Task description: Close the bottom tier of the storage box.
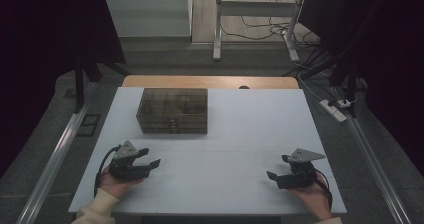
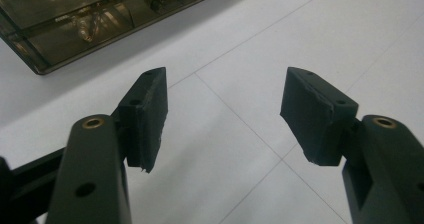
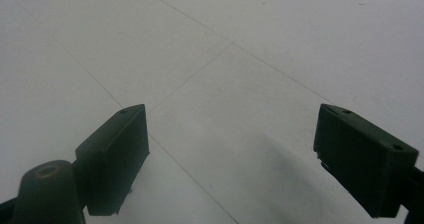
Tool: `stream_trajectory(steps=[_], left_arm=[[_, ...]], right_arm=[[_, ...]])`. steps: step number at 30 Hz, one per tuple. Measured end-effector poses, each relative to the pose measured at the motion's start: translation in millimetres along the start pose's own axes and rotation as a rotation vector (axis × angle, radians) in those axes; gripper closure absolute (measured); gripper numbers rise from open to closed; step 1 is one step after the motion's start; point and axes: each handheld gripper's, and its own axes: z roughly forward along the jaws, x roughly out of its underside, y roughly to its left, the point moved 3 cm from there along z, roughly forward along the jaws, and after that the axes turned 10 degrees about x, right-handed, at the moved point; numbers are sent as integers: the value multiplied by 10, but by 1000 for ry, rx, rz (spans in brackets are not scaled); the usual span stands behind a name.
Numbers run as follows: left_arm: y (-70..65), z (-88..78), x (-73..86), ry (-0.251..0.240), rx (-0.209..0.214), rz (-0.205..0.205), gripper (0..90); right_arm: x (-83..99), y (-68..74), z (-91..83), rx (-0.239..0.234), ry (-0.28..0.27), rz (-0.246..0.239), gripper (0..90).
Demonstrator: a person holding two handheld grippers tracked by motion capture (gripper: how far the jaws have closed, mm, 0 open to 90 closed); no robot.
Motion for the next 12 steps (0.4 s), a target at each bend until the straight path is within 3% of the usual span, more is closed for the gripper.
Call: stream_trajectory(steps=[12], left_arm=[[12,10,3,4,-1,-3,360]], right_arm=[[3,6,1,-1,-1,-1,139]])
